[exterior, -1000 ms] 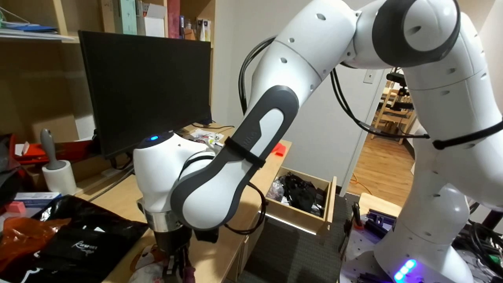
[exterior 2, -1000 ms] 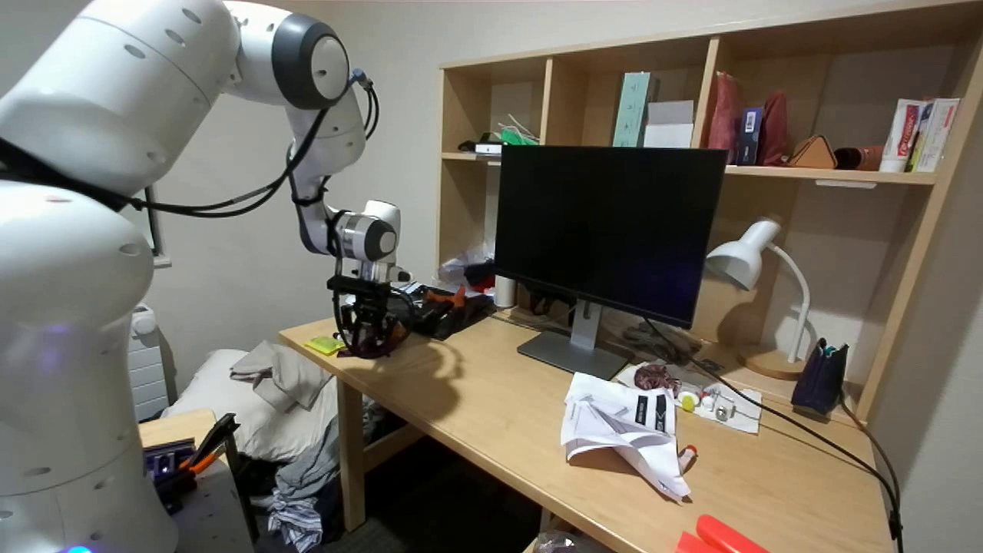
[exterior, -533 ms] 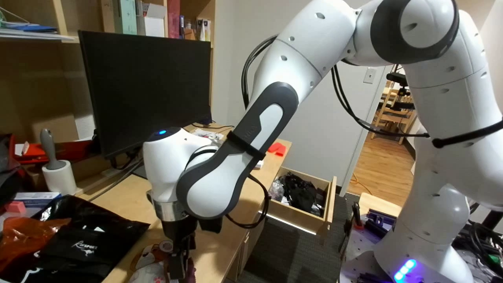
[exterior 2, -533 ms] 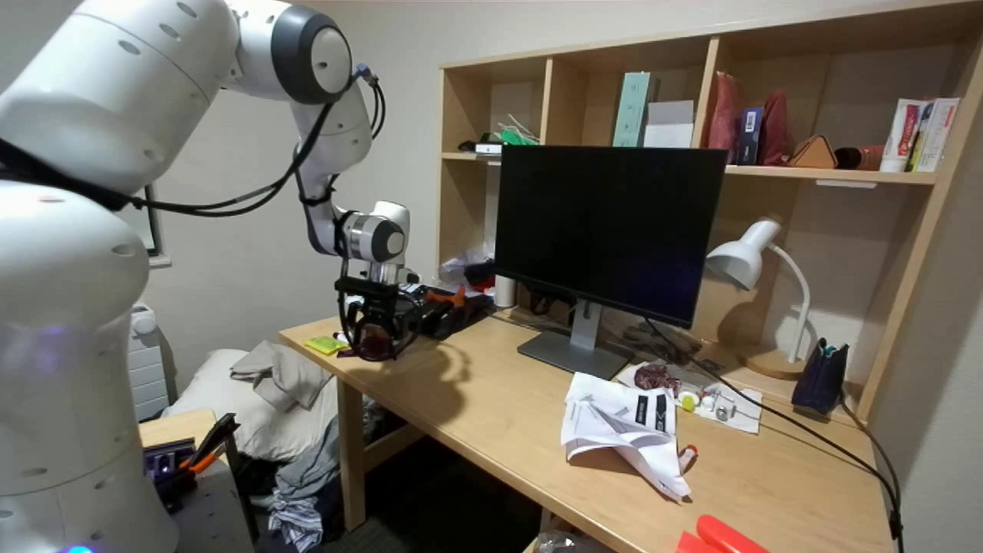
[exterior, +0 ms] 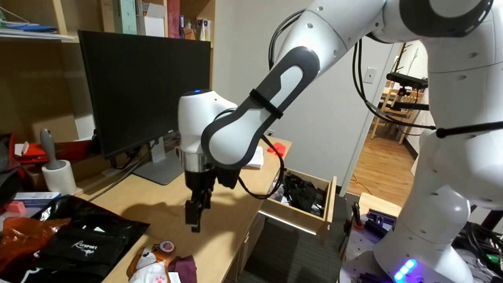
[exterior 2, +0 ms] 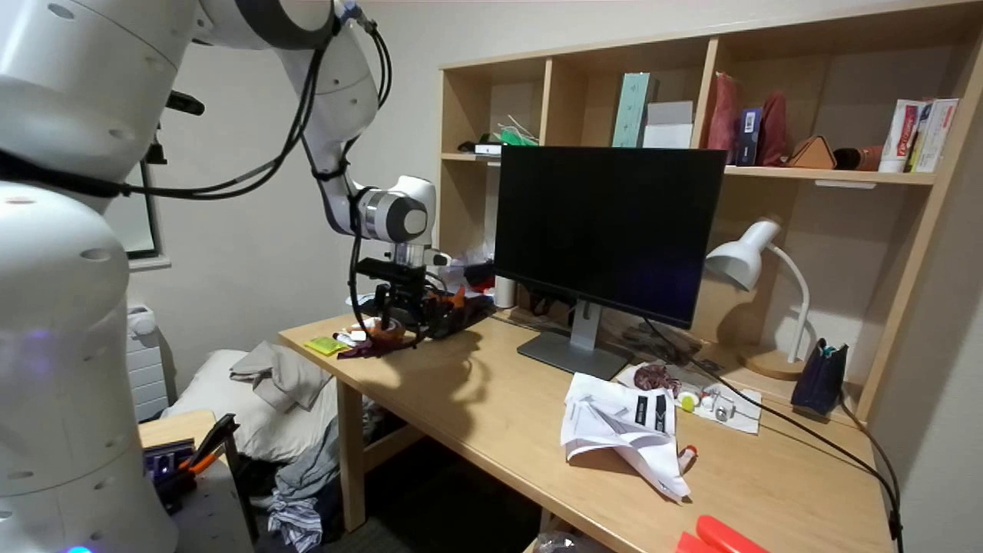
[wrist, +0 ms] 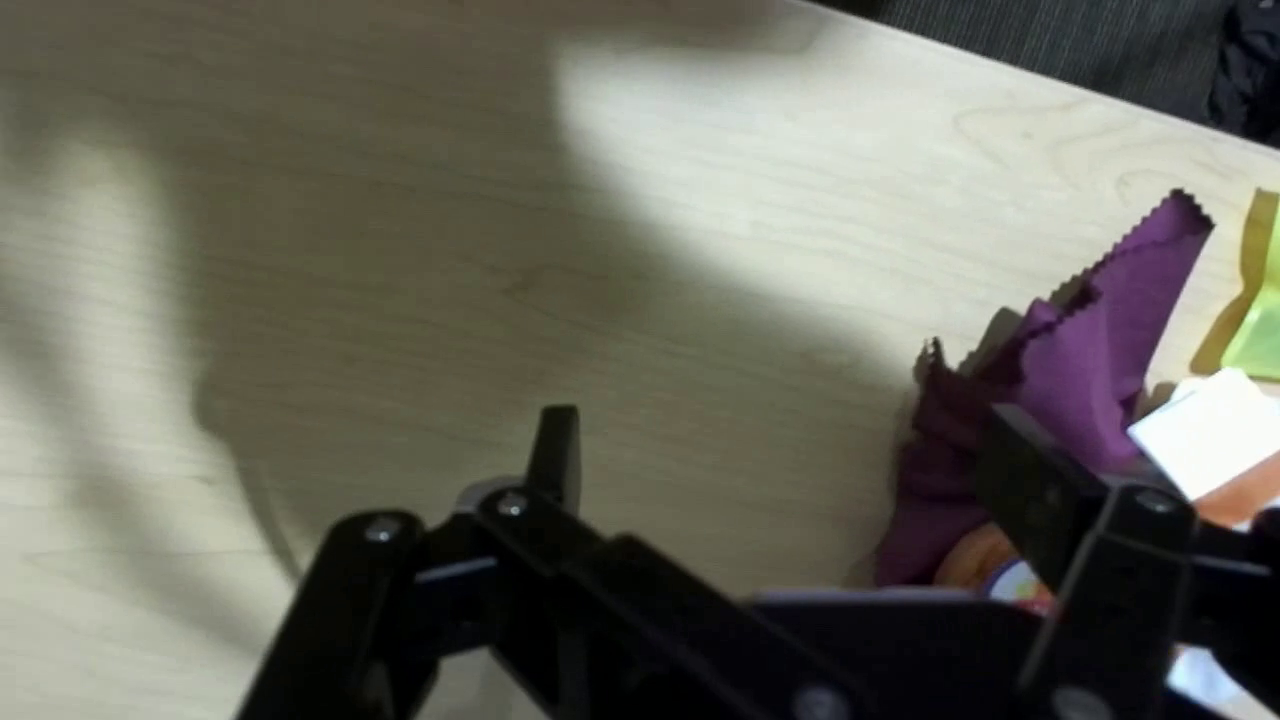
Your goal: Move the purple cloth to the left side of the desk then move the papers to the left side as well
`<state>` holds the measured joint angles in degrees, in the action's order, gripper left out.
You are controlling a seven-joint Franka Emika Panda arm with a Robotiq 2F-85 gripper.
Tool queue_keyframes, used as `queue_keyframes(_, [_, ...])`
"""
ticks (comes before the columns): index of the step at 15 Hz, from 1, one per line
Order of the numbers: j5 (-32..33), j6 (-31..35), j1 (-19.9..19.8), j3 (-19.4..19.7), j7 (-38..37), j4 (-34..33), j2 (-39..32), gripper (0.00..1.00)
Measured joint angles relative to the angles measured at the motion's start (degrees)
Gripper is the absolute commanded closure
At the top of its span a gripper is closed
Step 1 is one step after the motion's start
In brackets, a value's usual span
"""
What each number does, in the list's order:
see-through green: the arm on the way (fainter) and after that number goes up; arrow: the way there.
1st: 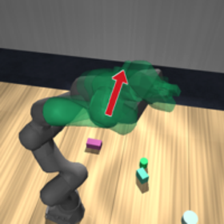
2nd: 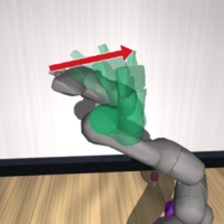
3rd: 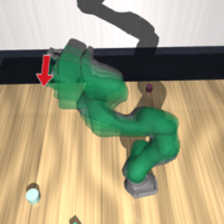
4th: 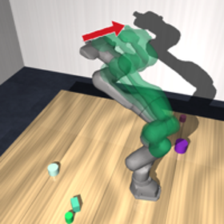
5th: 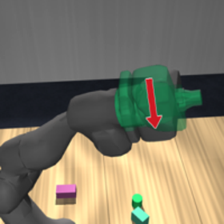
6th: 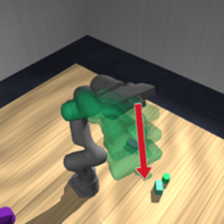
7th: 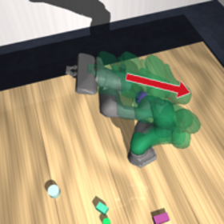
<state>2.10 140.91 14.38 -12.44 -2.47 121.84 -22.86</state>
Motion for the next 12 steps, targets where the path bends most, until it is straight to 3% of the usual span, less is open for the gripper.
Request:
queue_keyframes(5, [-7.51,-1.16,-8.63,2.86,4.13,1.14,6.38,0.00])
queue_keyframes(12, [-9.33,-7.62,-16.65,10.22,5.44,-5.89,5.37,0.00])
